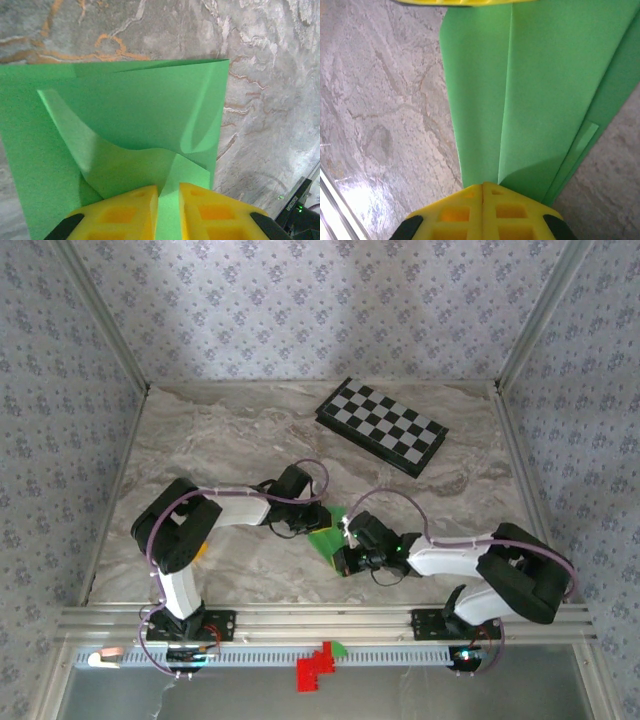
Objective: Fold a paper plane with a square sheet of paper (pick it up from the middle)
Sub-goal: Fourth fold the wing at the center of the table, then turn over the paper at the center of the table.
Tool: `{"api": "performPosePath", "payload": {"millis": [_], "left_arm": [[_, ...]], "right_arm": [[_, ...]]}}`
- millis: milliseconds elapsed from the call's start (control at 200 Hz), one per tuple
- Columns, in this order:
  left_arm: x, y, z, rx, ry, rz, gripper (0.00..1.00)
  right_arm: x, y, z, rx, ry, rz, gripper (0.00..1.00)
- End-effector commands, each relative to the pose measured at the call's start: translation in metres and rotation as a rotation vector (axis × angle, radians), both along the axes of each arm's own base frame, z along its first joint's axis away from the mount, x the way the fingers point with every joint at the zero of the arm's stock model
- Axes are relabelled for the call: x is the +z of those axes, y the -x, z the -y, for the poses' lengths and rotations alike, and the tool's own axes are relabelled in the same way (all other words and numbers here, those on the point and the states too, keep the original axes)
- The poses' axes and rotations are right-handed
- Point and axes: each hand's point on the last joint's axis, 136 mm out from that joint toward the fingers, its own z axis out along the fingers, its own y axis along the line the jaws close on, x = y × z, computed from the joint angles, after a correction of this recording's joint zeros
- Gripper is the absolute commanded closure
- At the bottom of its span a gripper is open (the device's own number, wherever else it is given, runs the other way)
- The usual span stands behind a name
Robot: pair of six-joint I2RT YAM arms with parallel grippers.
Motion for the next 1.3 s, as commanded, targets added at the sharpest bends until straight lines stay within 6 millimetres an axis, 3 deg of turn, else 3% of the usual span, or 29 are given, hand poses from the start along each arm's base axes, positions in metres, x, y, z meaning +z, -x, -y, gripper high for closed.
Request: {"api": "performPosePath", "payload": {"millis": [0, 190, 405, 615, 735, 835, 1034, 1294], "left_arm": [[-0.047, 0.011, -0.035, 0.038, -0.196, -0.050, 0.80], [-0.046, 0.010, -0.035, 0.035, -0.198, -0.047, 0.80], [-0.044, 0.008, -0.031, 0.031, -0.191, -0.045, 0.80], [-0.044, 0.009, -0.029, 0.030, -0.187, -0.046, 0.79], [-0.043, 0.009, -0.027, 0.028, -0.183, -0.043, 0.79], [-0.043, 0.009, -0.027, 0.028, -0.182, -0.043, 0.79], [-0.040, 0.008, -0.025, 0.025, -0.176, -0.041, 0.79], [-0.025, 0.002, -0.019, 0.019, -0.148, -0.016, 0.78]], "right_arm": [[-0.030, 0.032, 0.029, -0.007, 0.116, -0.112, 0.96], [-0.024, 0.036, 0.032, -0.022, 0.079, -0.097, 0.96], [0.002, 0.028, 0.025, -0.023, -0.013, -0.059, 0.96], [0.047, -0.001, 0.011, -0.049, -0.136, 0.017, 0.96], [0.058, -0.019, 0.004, -0.056, -0.147, 0.047, 0.96], [0.056, -0.031, -0.005, -0.049, -0.149, 0.047, 0.96], [0.033, -0.046, -0.017, -0.048, -0.148, 0.015, 0.96], [-0.010, -0.038, 0.002, -0.093, -0.077, -0.065, 0.97]]}}
